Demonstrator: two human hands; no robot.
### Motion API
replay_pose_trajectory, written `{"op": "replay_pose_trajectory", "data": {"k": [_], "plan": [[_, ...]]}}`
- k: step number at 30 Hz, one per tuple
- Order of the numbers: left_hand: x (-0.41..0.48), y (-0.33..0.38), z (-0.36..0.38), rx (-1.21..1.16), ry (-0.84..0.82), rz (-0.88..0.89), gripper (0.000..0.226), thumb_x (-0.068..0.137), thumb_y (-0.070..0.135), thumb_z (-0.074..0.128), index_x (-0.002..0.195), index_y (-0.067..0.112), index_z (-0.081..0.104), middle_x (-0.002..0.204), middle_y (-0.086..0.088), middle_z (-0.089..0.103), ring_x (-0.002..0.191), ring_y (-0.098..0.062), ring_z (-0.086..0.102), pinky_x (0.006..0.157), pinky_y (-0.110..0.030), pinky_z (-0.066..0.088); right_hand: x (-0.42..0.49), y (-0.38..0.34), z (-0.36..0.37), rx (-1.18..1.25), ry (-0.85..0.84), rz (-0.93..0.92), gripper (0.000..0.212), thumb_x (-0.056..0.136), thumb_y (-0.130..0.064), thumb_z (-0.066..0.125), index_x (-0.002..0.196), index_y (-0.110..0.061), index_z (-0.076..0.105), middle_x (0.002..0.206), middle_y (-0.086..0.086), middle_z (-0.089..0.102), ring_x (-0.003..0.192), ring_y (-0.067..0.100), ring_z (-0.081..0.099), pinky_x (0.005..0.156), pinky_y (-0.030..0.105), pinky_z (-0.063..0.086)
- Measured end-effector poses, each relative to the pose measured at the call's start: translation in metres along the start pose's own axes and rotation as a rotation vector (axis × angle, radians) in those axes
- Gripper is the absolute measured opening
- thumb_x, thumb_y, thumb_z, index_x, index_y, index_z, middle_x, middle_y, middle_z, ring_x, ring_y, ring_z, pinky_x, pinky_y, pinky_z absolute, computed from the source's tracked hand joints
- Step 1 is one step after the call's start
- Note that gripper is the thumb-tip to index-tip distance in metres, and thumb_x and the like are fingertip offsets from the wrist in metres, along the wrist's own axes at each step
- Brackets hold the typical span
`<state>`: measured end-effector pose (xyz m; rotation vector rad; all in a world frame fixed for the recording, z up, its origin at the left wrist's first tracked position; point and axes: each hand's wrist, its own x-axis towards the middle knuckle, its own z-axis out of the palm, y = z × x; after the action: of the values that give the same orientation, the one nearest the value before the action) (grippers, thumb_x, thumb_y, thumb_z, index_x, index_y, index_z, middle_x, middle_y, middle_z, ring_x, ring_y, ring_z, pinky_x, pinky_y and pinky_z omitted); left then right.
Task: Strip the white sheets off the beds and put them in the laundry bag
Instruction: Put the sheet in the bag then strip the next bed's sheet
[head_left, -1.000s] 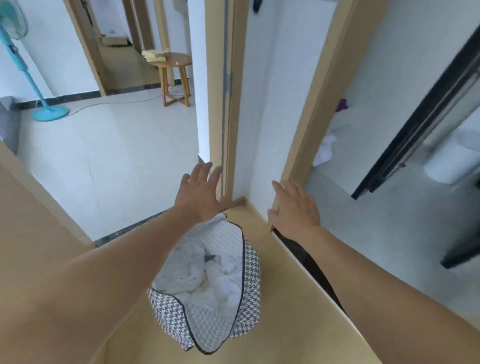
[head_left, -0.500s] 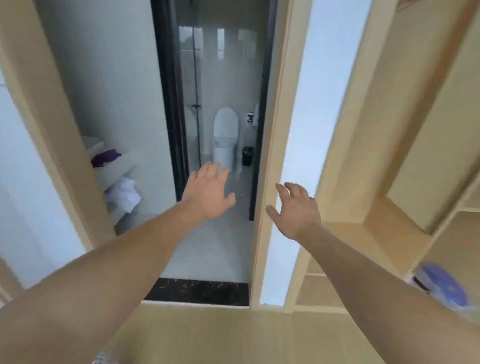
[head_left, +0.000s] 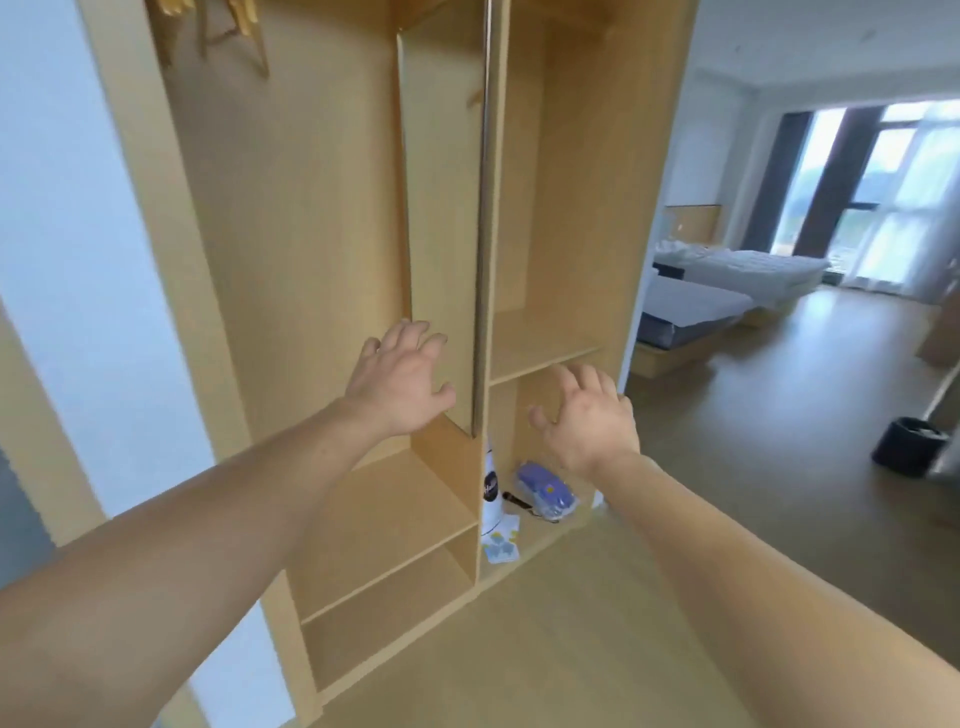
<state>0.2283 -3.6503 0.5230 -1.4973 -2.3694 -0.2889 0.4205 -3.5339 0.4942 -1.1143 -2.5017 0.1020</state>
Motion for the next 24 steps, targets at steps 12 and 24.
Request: {"op": "replay_pose_trajectory", "data": {"k": [12, 24], "plan": [[0.267, 0.169, 0.083, -0.166, 0.032, 0.299, 0.070, 0.096, 0.052, 0.045, 0.156, 0.023, 0.022, 0.164, -0.005, 0.013, 0.152, -0.024, 0.005, 0.122, -0.047, 0.011, 0.176, 0.211, -0.026, -0.173, 0.150, 0.243, 0.066, 0.098, -0.053, 0.041, 0.154, -0.021, 0.025, 0.159, 0.003, 0.026, 0.149, 0.025, 0.016, 0.117, 0.047, 0.023], [0.480, 0.354, 0.164, -0.239, 0.072, 0.562, 0.068, 0.094, 0.052, 0.044, 0.153, 0.022, 0.028, 0.158, -0.002, 0.023, 0.148, -0.020, 0.012, 0.116, -0.042, 0.019, 0.308, 0.417, -0.040, -0.267, 0.194, 0.459, 0.066, 0.099, -0.053, 0.039, 0.155, -0.022, 0.024, 0.161, 0.001, 0.023, 0.150, 0.023, 0.013, 0.117, 0.043, 0.019]]}}
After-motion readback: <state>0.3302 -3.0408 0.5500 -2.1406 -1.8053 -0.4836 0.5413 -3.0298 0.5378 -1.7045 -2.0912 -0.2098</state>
